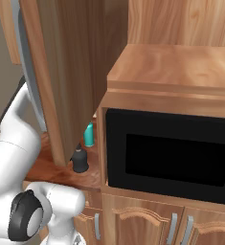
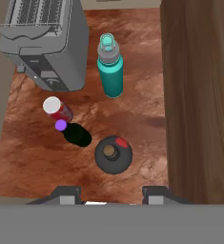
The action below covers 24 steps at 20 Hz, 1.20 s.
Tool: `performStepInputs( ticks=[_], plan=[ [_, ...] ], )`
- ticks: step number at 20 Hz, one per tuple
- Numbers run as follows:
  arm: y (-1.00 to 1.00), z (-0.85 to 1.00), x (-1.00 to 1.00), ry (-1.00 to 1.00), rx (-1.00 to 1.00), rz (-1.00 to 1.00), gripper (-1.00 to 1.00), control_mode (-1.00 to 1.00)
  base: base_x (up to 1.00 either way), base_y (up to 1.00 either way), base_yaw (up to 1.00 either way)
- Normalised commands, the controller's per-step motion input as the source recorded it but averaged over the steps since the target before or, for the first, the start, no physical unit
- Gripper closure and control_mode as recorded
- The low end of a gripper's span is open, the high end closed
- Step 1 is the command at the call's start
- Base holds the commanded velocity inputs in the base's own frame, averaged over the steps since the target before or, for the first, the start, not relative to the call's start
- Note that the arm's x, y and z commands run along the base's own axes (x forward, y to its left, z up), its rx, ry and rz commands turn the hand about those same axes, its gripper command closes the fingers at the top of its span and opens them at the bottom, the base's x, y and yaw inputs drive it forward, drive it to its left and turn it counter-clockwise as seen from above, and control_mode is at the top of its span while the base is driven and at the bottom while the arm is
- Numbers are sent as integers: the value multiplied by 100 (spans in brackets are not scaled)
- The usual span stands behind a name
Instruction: Sort all alcoholic drinks to one cabinet, and non-alcoholic drinks to the other.
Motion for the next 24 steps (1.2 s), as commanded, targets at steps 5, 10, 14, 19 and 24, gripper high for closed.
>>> performStepInputs(
  ticks=[5, 10, 14, 19, 24],
  plan=[
    [5, 0, -5, -1, -1, 0, -100, -100, 0, 0, 0],
    [23, 0, -4, -1, -3, -2, -100, -100, 0, 0, 0],
    [29, 0, -5, -4, -3, -7, -100, -100, 0, 0, 0],
    [31, -1, 0, -1, -3, -10, -100, -100, 0, 0, 0],
    [32, -17, 0, -5, -6, -16, -100, -100, 0, 0, 0]
  ],
)
